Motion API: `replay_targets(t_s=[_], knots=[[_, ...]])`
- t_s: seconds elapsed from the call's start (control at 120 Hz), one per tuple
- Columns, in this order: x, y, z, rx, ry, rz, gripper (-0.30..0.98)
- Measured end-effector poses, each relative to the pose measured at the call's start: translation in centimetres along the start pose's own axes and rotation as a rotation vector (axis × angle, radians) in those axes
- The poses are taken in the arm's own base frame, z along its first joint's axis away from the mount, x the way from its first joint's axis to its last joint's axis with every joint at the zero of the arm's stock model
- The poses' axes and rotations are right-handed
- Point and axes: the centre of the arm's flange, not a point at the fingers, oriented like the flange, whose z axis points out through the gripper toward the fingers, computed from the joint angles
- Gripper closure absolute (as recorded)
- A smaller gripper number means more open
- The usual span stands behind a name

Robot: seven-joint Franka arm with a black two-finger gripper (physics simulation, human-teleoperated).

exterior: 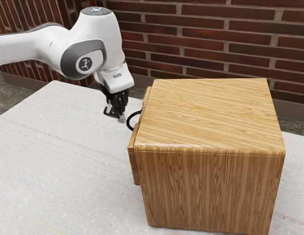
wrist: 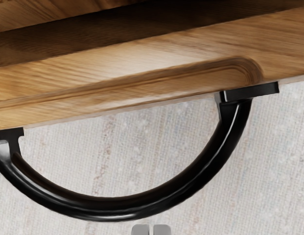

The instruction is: Push the drawer handle with one arm to close the drawer

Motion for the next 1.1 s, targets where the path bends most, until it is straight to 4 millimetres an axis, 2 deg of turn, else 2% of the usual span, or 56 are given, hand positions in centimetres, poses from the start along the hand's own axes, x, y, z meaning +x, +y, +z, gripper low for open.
replay_targets(t_s=[0.308,0.608,0.708,0.85,0.917,1.017,1.1], knots=[[1.8,-1.0,0.4,0.008,0.005,-0.014,0.79],[1.0,-1.1,-0.7,0.023,0.019,-0.040,0.79],[-0.5,-2.0,-2.0,0.046,0.026,-0.073,0.79],[-3.7,-4.7,-7.8,0.137,0.050,-0.146,0.75],[-6.1,-5.7,-9.4,0.162,0.037,-0.190,0.62],[-9.3,-6.5,-9.8,0.158,0.016,-0.268,0.40],[-11.1,-6.8,-10.0,0.146,0.006,-0.342,0.27]])
